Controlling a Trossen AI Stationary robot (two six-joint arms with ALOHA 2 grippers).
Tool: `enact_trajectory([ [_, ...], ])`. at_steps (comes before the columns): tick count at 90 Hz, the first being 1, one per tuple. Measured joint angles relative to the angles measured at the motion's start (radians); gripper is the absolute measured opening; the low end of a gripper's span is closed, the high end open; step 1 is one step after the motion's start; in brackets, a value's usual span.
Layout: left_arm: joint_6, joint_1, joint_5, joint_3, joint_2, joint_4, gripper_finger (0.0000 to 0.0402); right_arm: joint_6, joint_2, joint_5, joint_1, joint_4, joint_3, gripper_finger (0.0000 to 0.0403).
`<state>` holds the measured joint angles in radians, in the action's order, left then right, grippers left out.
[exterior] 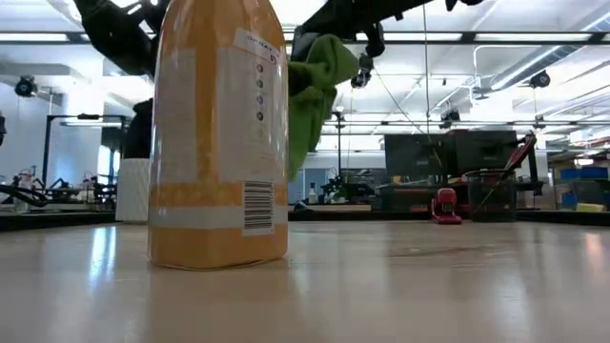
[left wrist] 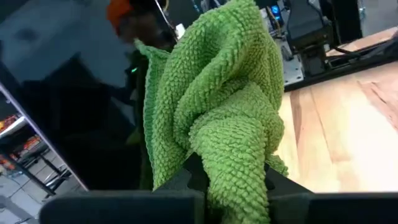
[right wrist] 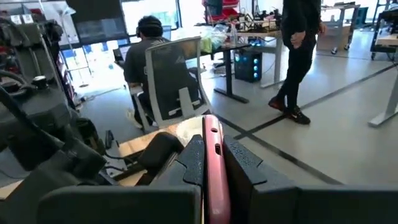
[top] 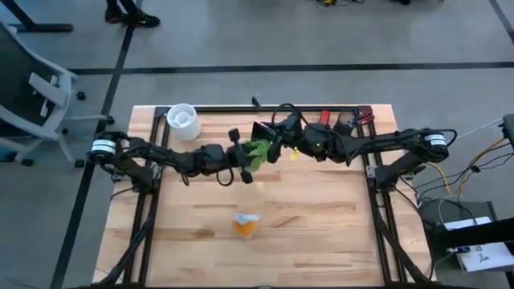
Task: Apply microfiber cloth
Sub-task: Wipe the back and front of the cellphone using the microfiber cloth
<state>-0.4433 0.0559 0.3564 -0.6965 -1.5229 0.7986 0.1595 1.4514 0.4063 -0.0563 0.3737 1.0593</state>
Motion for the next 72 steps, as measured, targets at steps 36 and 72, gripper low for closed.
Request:
enact_trajectory([
  [36,-0.197,0.006,0.099,-0.152,0.092,-0.089,0.0020,0.031,0.004,0.000,0.006,-0.008,0.004,0.0010],
  [72,-0.174,0.034,0.177,-0.155,0.116,-0.156,0.0020,0.001,-0.004,0.019,0.023,-0.034,0.001,0.0010],
])
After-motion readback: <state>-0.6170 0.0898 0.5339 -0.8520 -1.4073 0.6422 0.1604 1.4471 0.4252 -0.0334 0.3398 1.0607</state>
